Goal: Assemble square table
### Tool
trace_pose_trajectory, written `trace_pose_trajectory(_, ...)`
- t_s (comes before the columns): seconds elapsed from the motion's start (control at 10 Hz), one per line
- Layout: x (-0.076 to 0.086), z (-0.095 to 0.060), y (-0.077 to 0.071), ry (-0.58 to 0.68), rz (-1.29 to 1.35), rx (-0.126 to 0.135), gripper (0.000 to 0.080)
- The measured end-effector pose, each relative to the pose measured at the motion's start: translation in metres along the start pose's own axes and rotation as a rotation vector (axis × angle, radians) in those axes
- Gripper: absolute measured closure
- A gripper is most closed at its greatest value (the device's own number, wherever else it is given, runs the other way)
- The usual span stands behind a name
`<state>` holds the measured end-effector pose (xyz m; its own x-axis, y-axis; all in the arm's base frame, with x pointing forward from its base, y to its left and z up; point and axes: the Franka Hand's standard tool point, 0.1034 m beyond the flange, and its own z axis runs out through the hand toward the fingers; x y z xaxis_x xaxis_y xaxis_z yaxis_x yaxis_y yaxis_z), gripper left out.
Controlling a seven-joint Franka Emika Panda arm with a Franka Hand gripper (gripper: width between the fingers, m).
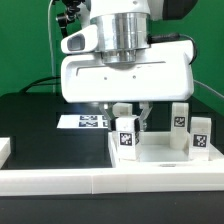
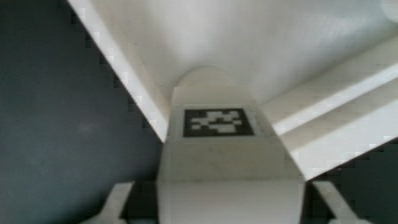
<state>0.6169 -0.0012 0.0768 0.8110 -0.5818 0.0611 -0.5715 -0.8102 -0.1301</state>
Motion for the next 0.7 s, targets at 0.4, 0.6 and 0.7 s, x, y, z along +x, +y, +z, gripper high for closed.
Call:
trace_pose_trajectory(0.4, 0.0002, -0.0003, 0.0017, -0.017, 0.314, 0.001, 0.0509)
trace_pose_trajectory(0.6, -0.0003, -0.0003, 0.001, -0.019, 0.454, 0.004, 0.0509)
trace_pose_trajectory(0.7, 0.0, -0.0003, 0.0012, -0.023, 0.497, 0.009, 0.0509)
